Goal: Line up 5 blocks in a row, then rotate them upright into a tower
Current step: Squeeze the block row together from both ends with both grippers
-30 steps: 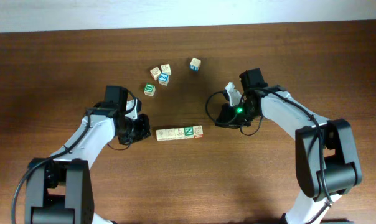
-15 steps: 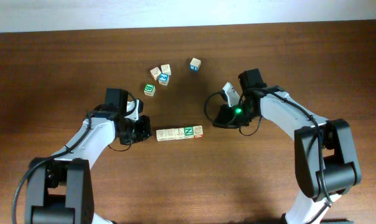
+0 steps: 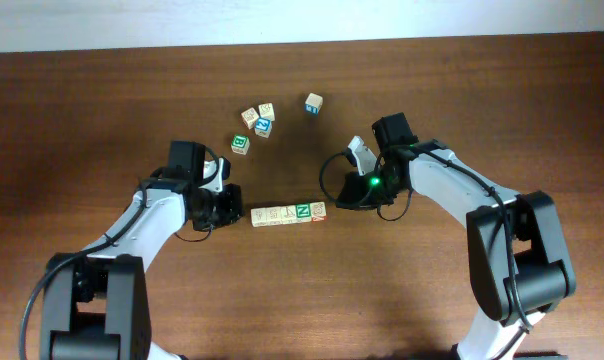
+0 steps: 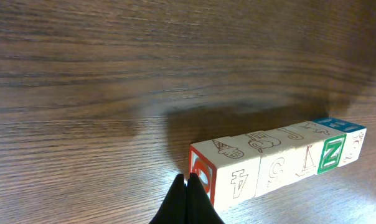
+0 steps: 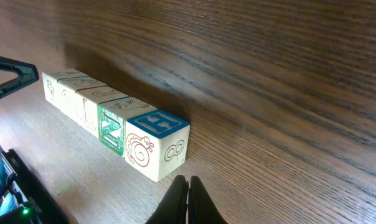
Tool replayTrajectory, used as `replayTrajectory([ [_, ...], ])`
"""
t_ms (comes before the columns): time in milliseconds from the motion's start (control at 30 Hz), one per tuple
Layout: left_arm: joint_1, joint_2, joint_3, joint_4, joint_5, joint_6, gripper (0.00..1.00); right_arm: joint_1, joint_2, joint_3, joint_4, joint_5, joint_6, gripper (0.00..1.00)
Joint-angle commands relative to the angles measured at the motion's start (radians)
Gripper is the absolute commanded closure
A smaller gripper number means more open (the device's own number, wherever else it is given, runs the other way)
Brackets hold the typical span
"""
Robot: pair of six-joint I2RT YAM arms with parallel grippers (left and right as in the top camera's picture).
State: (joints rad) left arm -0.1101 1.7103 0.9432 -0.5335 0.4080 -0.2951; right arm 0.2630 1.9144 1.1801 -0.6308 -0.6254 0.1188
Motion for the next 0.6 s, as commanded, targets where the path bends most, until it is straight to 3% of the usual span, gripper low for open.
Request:
replayTrajectory([
  [0, -0.035, 0.008, -0.008, 0.003, 0.012, 0.021, 1.00, 0.005, 0.005, -0.004, -0.001, 0.008, -0.014, 0.96],
  [567, -0.045, 0.008, -0.008, -0.009, -0.045, 0.019, 1.00, 0.005, 0.006, -0.004, -0.005, 0.008, -0.006, 0.96],
])
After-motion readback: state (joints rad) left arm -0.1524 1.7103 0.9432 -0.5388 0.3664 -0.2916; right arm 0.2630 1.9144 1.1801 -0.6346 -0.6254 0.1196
